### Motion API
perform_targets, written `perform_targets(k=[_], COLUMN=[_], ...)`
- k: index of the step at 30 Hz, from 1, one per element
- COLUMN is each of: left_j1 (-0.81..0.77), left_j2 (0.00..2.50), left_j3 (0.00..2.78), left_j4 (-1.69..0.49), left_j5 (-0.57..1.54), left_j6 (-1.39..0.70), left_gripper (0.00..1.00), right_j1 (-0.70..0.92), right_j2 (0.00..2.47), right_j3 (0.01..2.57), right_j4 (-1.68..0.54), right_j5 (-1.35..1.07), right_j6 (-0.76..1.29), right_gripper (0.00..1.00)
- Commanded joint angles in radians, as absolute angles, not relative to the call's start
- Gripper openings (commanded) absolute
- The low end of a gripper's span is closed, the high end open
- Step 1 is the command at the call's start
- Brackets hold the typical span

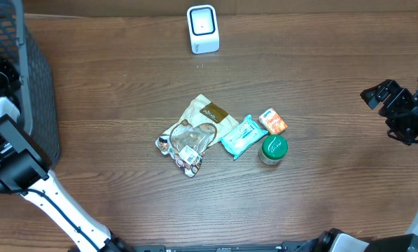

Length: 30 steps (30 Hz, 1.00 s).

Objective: Scan the item barcode
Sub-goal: 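Return the left gripper to the basket and grasp the red Nescafé stick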

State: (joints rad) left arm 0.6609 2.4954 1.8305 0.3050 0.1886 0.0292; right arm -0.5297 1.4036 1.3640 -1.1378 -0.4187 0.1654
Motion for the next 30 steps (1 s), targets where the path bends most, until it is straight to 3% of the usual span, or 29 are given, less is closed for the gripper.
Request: perform_targets(k=[1,8,23,27,30], left_j1=[0.647,0.648,0.642,0.624,0.588], left_j2=[2.543,2.419,1.984,1.79,1.618], left_j3=[1.849,1.849,1.851,1.851,1.851], left_j4=[0.341,0.253,-0.065,-0.23,-0.473], left_j5=[0.159,0.189,0.18,0.177,0.176], left_j6=[0.018,-0.135,-0.143,-0.16,-0.2], left_gripper=[0.04,0.04,0.04,0.04,0.04], right_j1=[-0.532,-0.532,-0.532,-0.532,-0.532], right_j2=[1.404,1.404,1.404,1.404,1.404], right_j3=[1.385,1.385,1.385,1.385,1.385], right_j4=[-1.134,-1.134,-1.135,-1.134,-1.134], right_j5=[-0.419,-0.419,-0.419,-0.419,-0.419], right_j6=[0.172,0.172,0.172,0.171,0.172], right_gripper=[1.0,1.0,1.0,1.0,1.0])
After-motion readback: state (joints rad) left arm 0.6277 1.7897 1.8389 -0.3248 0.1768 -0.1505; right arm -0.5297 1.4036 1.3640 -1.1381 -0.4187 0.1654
